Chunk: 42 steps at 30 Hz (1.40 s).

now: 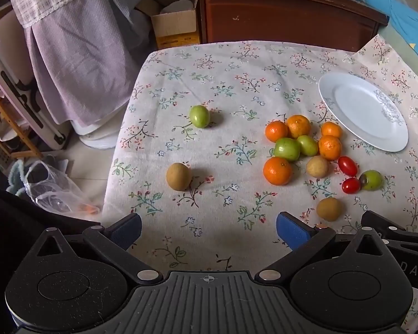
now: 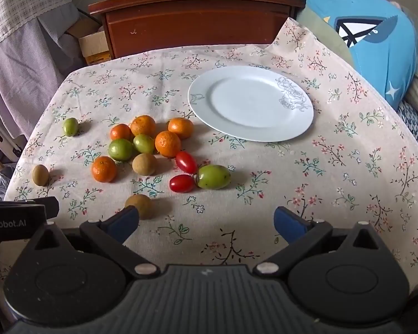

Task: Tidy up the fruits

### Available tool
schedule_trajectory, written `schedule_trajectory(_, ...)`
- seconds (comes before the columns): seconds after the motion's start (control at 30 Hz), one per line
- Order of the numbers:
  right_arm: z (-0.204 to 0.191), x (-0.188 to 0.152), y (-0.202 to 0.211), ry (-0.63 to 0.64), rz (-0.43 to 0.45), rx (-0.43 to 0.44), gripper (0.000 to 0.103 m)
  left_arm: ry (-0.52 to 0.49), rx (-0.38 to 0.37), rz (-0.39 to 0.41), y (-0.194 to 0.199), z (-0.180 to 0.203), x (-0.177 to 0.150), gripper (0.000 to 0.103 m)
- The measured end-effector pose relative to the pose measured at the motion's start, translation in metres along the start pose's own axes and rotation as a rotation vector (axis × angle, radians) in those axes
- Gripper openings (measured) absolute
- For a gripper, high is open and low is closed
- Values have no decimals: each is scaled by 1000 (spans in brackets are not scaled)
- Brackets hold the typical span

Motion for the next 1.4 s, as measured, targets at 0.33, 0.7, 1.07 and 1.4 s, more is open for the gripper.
schedule_trajectory(0.33, 0, 1, 0, -9, -3, -2, 102, -4, 3, -4, 1, 2, -2, 103)
schedule_trajectory(0.7, -1, 2, -2, -13, -10, 0, 102, -5, 8, -9, 2, -2, -2, 103)
schedule_trajectory(1.07, -2, 1, -2, -3, -4, -2, 102, -6, 17, -8, 2, -3, -2, 103)
schedule_trajectory(1.4, -1, 2, -1, 6, 10, -3, 102, -7, 19, -14, 2, -1, -2, 103)
Point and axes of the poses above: each gripper's, at about its wrist camera, not at the fingertips, and y roughly against the way its jaws point, z to its right, x to its top, the point moved 8 cm from there along -y, roughly the way its jaws point, and after that the axes turned 12 degrees about -z, right-handed, at the moved point
